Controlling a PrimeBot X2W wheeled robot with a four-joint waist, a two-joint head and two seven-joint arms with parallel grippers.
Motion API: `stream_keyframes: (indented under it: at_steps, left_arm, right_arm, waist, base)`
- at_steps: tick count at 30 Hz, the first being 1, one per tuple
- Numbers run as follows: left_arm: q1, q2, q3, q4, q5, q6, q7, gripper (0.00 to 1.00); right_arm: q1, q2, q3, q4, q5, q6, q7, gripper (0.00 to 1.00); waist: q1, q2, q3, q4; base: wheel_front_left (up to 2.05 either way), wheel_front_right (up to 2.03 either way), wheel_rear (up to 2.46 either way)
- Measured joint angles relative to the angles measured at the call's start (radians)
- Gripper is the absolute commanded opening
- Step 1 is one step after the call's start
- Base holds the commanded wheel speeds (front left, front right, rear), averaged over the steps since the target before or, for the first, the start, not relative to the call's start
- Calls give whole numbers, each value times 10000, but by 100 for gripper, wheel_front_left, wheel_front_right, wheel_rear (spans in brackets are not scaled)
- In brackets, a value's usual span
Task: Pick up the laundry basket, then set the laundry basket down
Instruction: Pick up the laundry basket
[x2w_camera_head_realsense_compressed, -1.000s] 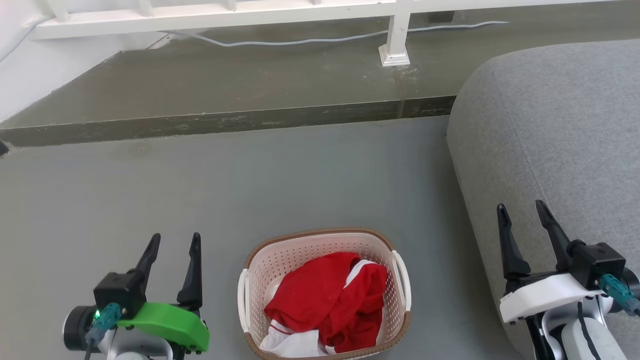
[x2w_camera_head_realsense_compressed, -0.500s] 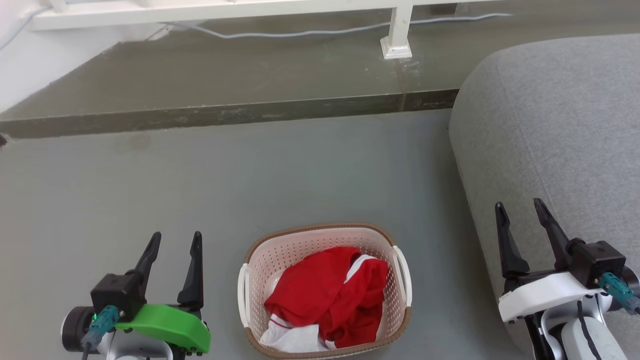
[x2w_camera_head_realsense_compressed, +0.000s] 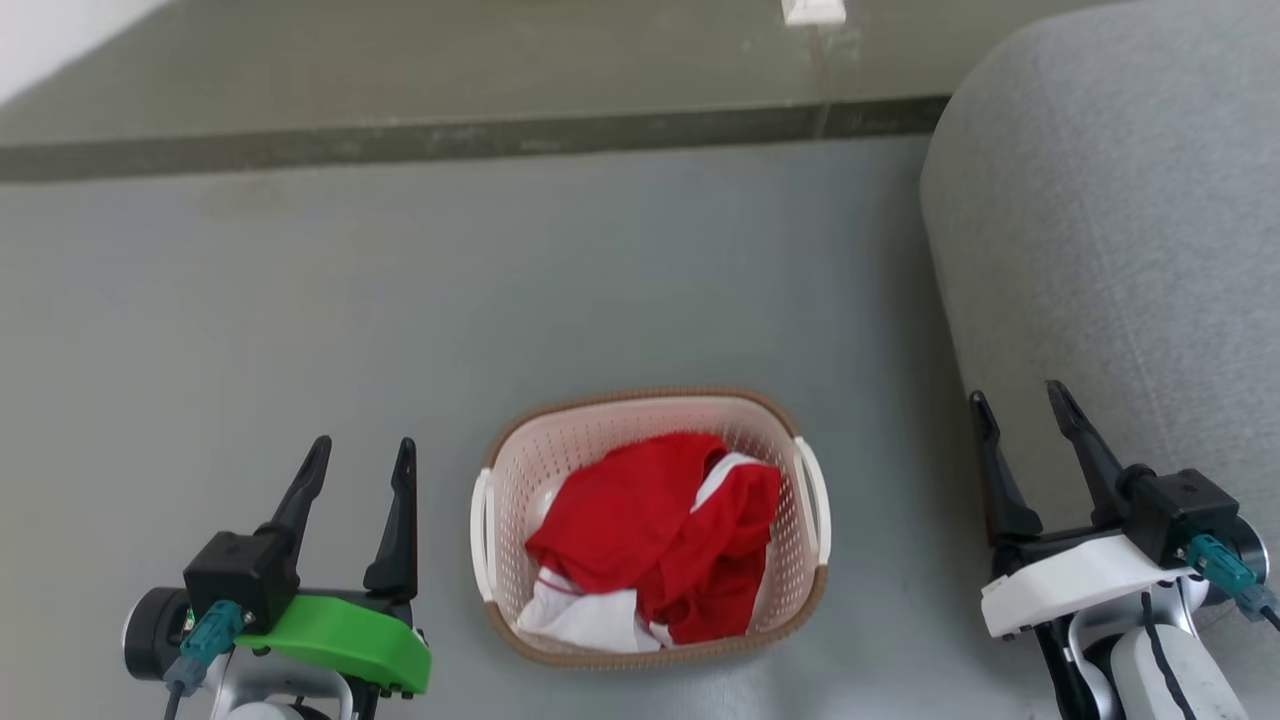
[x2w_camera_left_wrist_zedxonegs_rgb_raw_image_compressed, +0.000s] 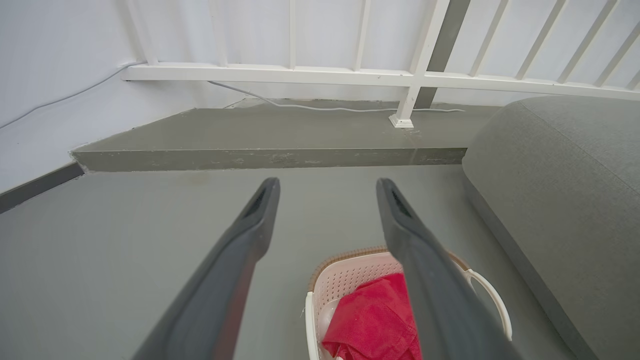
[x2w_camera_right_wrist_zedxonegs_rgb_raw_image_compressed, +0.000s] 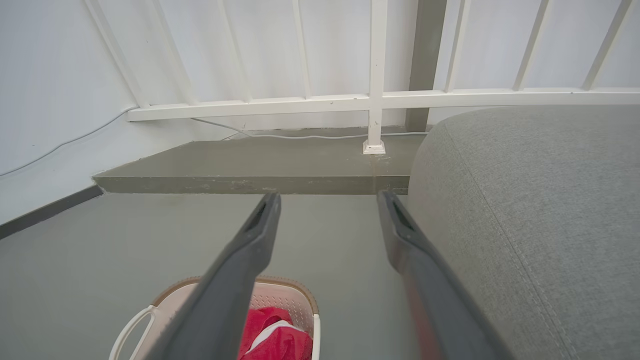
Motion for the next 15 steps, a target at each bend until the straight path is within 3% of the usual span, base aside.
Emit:
stream_keyframes:
  at_steps: [15]
  left_arm:
    - [-610,2,25,-165,73,0,462,100]
  right_arm:
    - [-533,33,525,-17,105,15,234,100]
  waist:
    - [0,0,1999,108]
  base:
    - [0,0,0]
